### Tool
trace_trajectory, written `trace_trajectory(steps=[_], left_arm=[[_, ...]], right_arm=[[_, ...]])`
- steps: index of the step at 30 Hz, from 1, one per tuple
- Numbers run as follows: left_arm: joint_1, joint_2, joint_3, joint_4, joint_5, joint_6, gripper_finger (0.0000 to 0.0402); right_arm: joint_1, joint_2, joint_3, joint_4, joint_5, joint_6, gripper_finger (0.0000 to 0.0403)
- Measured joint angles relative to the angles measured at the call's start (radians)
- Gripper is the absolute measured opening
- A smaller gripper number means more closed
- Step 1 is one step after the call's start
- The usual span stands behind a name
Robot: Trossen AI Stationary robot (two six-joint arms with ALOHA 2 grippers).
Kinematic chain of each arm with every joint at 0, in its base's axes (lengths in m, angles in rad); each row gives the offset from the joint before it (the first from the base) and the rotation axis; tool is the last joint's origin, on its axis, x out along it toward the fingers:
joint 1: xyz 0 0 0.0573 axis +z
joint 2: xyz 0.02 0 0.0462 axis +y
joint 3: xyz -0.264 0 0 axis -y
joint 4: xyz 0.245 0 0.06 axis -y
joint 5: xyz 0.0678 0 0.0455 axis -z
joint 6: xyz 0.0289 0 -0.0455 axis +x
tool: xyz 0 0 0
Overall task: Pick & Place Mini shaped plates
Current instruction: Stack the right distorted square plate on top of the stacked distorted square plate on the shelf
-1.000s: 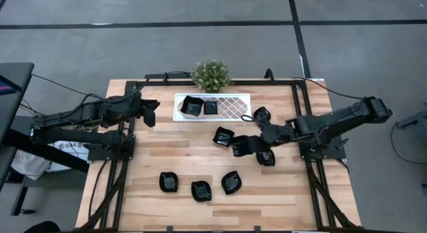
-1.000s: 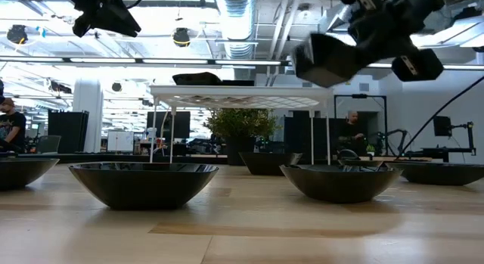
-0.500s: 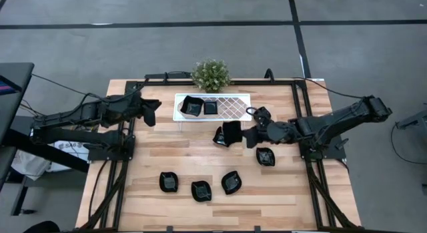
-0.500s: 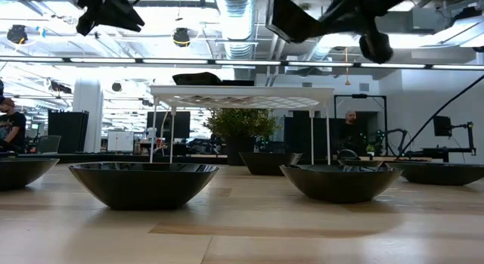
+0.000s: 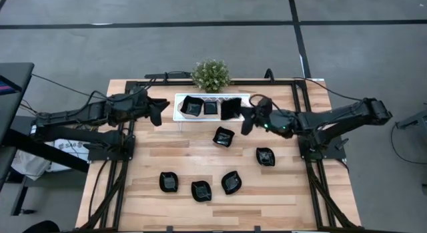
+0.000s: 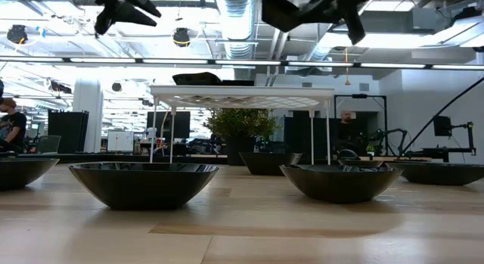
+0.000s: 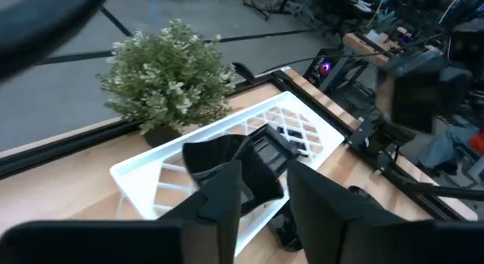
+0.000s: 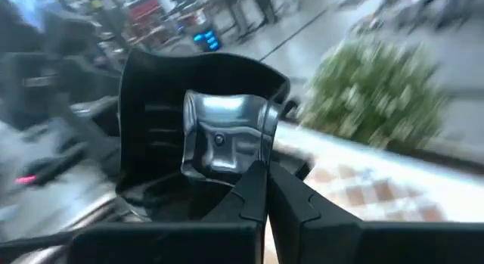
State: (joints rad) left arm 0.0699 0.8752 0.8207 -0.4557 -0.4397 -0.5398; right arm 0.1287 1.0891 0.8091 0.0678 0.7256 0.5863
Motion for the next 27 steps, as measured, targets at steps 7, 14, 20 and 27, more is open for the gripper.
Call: trace_trajectory(steps=[7,14,20,27], left_arm=[[-0.003,0.065,0.0,0.139,0.002,0.005,0.017],[-0.002,0.098,0.0,0.224,-0.01,0.067,0.0187],[-0.001,0.15,-0.001,0.265,-0.104,0.08,0.018],[0.0,0.212,-0.001,0.335,-0.19,0.176,0.0182]], right_arm=[[-0.091,0.148,0.151,-0.011,0.02,-0.313,0.0],[-0.163,0.347,0.321,-0.018,0.127,-0.48,0.0],[-0.172,0.49,0.492,-0.012,0.141,-0.633,0.0],[-0.159,0.623,0.683,-0.003,0.276,-0.787,0.0]])
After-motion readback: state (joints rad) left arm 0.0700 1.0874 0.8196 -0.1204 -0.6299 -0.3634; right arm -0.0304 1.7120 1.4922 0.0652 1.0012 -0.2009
